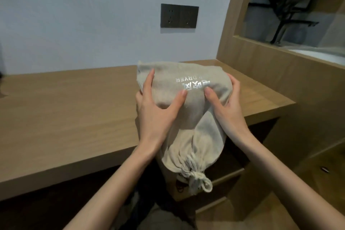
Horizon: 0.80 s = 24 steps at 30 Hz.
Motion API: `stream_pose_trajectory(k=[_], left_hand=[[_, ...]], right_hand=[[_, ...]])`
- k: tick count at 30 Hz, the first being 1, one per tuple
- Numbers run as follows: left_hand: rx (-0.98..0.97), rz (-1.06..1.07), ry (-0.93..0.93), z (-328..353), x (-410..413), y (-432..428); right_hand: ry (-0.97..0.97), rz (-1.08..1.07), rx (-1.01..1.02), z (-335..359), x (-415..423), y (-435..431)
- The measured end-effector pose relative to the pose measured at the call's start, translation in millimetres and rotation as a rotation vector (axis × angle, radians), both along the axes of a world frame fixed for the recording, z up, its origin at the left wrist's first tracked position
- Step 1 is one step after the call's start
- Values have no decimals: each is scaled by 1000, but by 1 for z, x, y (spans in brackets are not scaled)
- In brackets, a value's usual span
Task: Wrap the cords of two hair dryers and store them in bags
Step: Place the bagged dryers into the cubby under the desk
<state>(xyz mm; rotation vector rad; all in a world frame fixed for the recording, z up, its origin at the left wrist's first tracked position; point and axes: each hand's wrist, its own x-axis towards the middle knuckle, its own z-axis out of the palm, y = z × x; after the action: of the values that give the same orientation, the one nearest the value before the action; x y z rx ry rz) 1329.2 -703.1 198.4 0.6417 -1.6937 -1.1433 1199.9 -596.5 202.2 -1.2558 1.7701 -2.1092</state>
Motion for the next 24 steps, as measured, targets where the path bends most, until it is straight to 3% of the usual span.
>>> stream_pose_trajectory(k=[11, 24], left_hand=[[-21, -326, -26, -48, -19, 95], [-36, -598, -249, -117, -54, 159]], right_hand=[[0, -277, -36, -62, 6, 112], [-125, -515, -12, -148, -10, 193]])
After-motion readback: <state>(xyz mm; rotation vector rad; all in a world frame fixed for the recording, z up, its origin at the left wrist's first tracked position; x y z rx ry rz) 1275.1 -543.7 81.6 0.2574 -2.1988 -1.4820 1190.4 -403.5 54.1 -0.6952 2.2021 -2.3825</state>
